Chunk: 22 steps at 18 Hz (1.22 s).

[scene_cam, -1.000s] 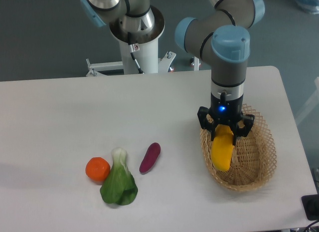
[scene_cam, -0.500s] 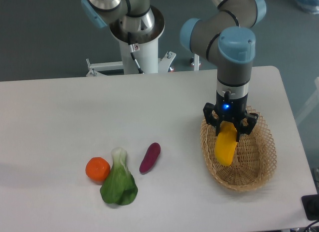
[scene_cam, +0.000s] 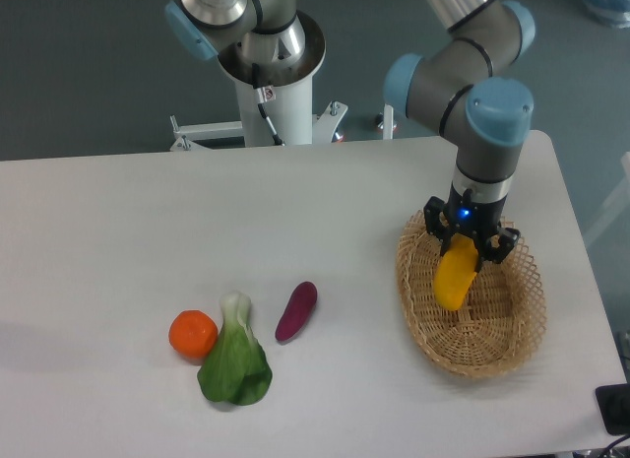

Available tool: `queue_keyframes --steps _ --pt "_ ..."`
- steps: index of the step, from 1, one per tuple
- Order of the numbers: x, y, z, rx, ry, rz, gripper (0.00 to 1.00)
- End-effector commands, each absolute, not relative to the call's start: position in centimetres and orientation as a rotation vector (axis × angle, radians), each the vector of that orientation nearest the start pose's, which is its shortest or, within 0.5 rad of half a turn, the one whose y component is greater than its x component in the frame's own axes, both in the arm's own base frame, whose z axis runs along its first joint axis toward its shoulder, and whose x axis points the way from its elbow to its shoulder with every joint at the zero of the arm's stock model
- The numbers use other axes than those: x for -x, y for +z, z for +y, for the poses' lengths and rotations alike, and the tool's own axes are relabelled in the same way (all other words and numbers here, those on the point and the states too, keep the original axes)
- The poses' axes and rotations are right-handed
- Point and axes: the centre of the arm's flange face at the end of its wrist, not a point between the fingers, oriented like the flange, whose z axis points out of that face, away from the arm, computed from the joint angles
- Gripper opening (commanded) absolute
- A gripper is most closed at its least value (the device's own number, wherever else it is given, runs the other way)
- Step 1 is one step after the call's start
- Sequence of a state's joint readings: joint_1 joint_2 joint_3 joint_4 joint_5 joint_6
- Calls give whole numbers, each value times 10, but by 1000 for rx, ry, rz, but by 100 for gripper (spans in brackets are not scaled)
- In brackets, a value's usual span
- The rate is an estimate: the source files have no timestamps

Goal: Place the mango in the basket

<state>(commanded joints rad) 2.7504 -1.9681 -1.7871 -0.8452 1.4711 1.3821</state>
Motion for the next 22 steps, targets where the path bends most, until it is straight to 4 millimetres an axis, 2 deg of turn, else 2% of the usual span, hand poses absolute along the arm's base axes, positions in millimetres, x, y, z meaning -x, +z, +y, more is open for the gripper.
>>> queue_keyframes --steps 2,3,4,5,7,9,12,13,17,20,22 --pt "497 242 359 2995 120 297 63" --pt "497 242 359 2994 119 297 74" --pt "499 243 360 2991 129 295 93" --pt "500 244 360 2989 138 293 100" --pt "499 246 361 2987 141 288 100" --pt "500 256 362 2979 166 285 100" --pt "514 301 367 2970 205 174 100" --pt "517 308 368 2977 180 173 100" --pt "518 348 367 2992 128 169 100" --pt "508 382 364 2995 118 175 100" --pt "506 385 363 2997 122 180 100"
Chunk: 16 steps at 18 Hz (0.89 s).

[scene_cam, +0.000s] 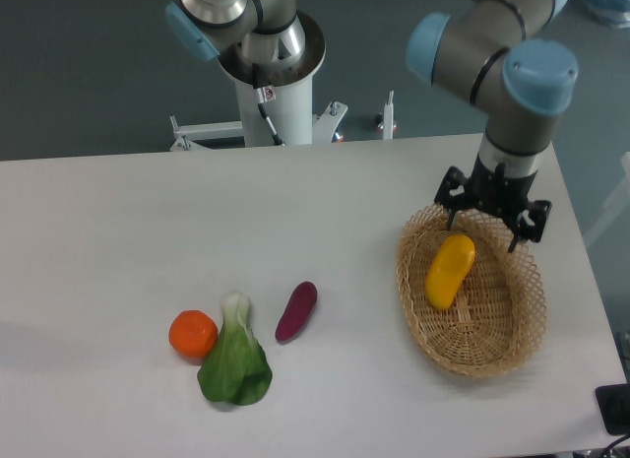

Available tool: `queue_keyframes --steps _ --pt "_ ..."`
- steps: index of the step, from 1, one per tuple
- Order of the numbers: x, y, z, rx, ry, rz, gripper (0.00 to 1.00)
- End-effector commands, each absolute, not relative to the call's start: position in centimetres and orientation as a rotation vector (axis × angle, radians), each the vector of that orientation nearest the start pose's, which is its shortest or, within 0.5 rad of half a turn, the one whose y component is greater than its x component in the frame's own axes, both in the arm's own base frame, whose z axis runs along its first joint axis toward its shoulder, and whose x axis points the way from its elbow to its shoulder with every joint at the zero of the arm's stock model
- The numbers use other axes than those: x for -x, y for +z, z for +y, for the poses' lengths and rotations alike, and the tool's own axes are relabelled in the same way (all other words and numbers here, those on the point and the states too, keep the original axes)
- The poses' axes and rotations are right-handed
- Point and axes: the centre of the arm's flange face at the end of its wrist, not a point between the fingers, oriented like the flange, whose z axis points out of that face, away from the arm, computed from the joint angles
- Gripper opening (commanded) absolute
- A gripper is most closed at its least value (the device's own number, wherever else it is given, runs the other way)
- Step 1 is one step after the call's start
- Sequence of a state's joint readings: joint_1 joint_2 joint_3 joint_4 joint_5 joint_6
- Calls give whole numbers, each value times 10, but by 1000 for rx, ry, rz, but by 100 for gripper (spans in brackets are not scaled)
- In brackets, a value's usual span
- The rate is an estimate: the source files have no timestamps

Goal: Place the mango in the basket

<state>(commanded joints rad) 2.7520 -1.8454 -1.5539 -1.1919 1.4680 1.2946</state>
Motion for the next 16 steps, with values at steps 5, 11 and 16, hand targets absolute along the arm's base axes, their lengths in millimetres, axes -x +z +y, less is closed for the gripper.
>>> queue_keyframes --steps 5,11,16 --pt "504 388 362 2994 122 178 100" --pt "504 395 361 2985 145 181 100" --pt "504 397 361 2983 149 181 100"
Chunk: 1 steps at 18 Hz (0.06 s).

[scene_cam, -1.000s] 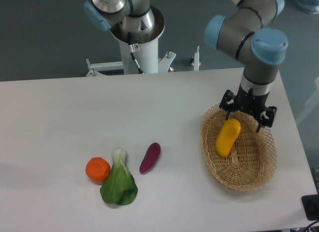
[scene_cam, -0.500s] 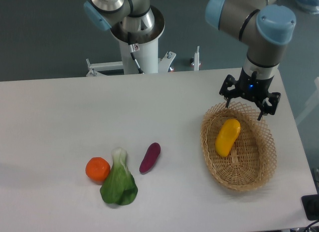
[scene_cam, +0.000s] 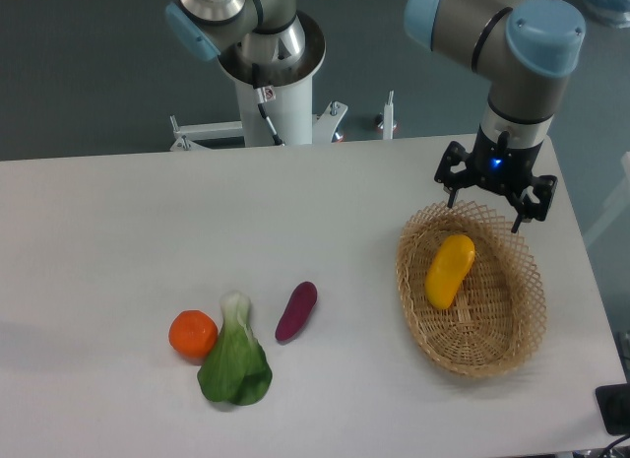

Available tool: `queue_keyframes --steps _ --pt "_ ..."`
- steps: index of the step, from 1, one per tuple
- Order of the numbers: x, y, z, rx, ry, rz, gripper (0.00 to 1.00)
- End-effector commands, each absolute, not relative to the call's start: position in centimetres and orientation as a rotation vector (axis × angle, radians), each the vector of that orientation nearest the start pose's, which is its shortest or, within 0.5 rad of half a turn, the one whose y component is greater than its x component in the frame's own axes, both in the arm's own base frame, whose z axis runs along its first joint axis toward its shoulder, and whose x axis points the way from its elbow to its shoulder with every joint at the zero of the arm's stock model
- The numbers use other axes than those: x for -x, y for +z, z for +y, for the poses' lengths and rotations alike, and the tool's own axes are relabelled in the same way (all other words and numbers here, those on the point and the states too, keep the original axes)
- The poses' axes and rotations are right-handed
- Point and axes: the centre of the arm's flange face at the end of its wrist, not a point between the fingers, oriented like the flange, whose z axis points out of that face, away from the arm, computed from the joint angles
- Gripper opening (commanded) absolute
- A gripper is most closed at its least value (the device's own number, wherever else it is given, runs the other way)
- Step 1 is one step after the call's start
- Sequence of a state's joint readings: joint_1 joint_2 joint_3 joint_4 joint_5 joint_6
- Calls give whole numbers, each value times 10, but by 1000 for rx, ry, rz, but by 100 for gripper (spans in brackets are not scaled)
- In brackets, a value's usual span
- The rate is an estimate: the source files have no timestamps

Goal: Place the mango in the basket

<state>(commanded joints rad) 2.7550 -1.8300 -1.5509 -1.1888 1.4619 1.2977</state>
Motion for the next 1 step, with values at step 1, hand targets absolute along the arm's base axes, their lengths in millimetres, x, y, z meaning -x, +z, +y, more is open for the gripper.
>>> queue_keyframes --steps 1 --pt "504 397 361 2981 151 181 100"
